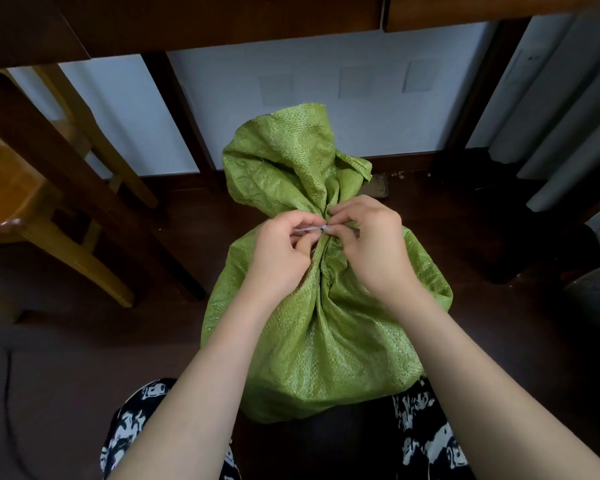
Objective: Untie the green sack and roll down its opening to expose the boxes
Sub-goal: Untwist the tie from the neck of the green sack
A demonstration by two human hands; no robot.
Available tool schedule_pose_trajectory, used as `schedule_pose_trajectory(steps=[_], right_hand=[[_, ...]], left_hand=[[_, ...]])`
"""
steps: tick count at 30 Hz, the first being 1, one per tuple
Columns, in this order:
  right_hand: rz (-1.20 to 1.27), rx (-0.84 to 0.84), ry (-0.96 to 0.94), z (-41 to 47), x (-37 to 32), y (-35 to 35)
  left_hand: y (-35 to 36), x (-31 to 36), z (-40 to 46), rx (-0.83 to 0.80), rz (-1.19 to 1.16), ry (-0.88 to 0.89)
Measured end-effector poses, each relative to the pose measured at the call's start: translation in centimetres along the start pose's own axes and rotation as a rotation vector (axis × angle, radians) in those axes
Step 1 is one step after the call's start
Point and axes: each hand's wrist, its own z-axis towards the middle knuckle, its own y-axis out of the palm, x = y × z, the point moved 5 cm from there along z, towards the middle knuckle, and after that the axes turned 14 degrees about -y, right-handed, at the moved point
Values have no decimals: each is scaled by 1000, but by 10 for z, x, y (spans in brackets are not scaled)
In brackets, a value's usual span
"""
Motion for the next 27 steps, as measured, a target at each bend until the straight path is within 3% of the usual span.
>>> schedule_pose_trajectory(steps=[6,11,17,27], right_hand=[[-108,-131,-115,8,-7,3],[-255,-157,-171,3,-12,7],[-17,48,24,-3,-6,-2],[255,130,374,-9,13,-4]], left_hand=[[-6,12,5,54,101,57],[1,19,-1,127,431,175],[-4,12,-2,155,141,73],[-9,5,3,149,-102,-77]])
